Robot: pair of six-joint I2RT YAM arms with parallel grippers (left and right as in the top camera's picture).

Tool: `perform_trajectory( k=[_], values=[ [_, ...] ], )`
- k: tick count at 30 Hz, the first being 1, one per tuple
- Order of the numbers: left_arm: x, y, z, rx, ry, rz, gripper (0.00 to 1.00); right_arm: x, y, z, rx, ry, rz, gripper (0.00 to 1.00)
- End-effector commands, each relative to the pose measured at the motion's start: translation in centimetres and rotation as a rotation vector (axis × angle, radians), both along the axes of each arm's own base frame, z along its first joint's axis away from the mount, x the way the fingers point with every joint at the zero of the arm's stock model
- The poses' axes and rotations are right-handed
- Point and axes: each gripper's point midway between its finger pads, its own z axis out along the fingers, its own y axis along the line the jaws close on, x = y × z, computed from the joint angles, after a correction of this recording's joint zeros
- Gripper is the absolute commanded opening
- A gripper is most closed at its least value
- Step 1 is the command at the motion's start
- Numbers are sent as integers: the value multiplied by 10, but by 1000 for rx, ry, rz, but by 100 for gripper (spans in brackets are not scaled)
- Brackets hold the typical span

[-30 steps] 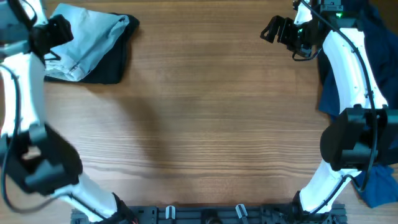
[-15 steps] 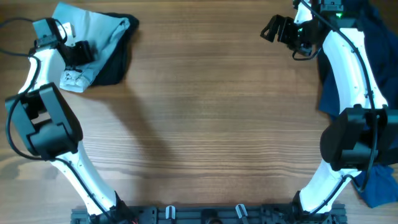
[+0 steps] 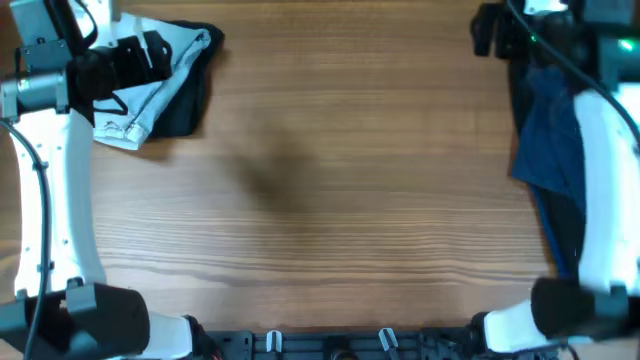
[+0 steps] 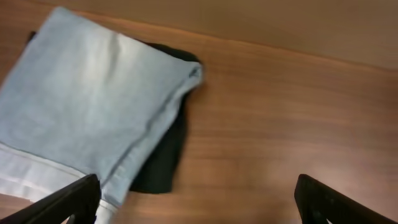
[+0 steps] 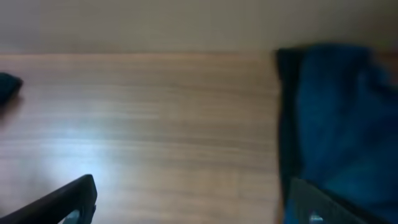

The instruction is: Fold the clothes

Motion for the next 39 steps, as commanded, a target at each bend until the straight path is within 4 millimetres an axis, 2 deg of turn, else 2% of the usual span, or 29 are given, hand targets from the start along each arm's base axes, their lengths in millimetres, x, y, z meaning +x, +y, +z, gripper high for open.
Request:
perform_trajectory(
  k=[1, 2, 4, 9, 14, 17, 18, 20, 21, 24, 25, 26, 28, 33, 36, 39],
  values=[
    [-5, -13, 8, -13, -13, -30, 100, -37, -6, 43, -69, -77, 7, 100],
    [-5, -12, 8, -13, -12, -30, 100, -47, -5, 48, -70, -79, 7, 100],
    [-5, -12, 8, -13, -12, -30, 100, -53, -5, 52, -70, -85, 7, 100],
    [-5, -12, 8, -13, -12, -30, 100, -49, -5, 44, -69, -64, 8, 99],
    [-5, -12, 8, -13, -12, -30, 100, -51, -5, 47, -69, -70, 9, 100],
    [-5, -12, 8, -13, -12, -30, 100, -77, -2, 74, -70, -140, 13, 100],
    [-5, -12, 8, -13, -12, -30, 100, -90, -2, 89, -62, -190, 4, 100],
    [-5, -12, 8, -13, -12, -30, 100, -108, 2, 105, -52, -273, 19, 100],
    [-5, -12, 8, -13, -12, -30, 100, -119, 4, 116, -49, -374, 24, 100],
    [-5, -12, 8, -13, -12, -30, 100, -140, 14, 124, -28, -620, 72, 100],
    [-5, -12, 8, -13, -12, -30, 100, -145, 15, 119, -28, -667, 77, 100],
    [-5, -12, 8, -13, -12, -30, 100, -152, 15, 106, -31, -720, 77, 100],
    [-5, -12, 8, -13, -12, -30, 100, -162, 15, 69, -33, -763, 77, 100],
    [-5, -12, 8, -13, -12, -30, 100, -177, 24, -46, -3, -766, 121, 100],
    [-5, -12, 8, -13, -12, -30, 100, -184, 25, -89, 50, -792, 102, 100],
    [-5, -12, 8, -13, -12, -30, 100, -192, 25, -115, 57, -831, 100, 100]
  ],
)
